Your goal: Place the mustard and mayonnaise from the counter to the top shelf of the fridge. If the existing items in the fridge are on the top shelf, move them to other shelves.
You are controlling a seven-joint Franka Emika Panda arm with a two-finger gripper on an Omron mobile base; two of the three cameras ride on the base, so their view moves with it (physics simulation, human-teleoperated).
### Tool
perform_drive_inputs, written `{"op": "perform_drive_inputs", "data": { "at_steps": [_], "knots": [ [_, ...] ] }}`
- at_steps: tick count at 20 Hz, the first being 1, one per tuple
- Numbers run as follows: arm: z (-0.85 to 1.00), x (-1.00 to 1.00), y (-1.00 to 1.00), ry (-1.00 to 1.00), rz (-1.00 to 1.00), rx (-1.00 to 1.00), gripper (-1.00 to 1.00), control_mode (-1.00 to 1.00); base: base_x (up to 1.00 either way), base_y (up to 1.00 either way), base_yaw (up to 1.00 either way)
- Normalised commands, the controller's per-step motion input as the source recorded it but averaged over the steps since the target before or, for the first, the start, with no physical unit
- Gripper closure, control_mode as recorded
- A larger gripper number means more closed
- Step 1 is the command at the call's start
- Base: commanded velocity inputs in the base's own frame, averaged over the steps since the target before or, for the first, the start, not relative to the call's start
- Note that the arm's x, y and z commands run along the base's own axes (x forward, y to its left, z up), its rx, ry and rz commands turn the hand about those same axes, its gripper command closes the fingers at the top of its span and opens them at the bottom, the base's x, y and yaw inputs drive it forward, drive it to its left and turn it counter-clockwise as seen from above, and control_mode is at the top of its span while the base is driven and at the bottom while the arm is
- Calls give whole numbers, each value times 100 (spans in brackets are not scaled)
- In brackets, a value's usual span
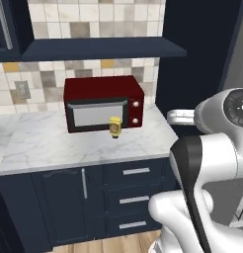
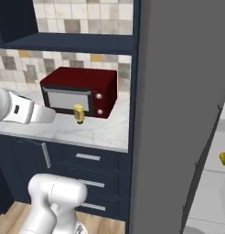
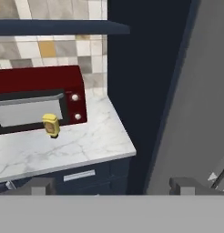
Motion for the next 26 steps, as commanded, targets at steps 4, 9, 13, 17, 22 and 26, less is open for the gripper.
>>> {"op": "perform_drive_inputs", "data": {
  "at_steps": [4, 9, 13, 17, 22, 26],
  "knots": [
    [0, 0, 0, 0, 0, 0, -100, 100, 56, 1, 0],
    [0, 0, 0, 0, 0, 0, -100, 100, 45, 20, 0],
    [0, 0, 0, 0, 0, 0, -100, 100, 23, 24, 0],
    [0, 4, 0, 0, 0, 0, -100, -100, 11, 9, 0],
    [0, 13, -3, 11, 5, 0, -100, -100, 0, 0, 0],
    [-4, 27, -4, 22, 11, 1, -100, -100, 0, 0, 0]
  ]
}}
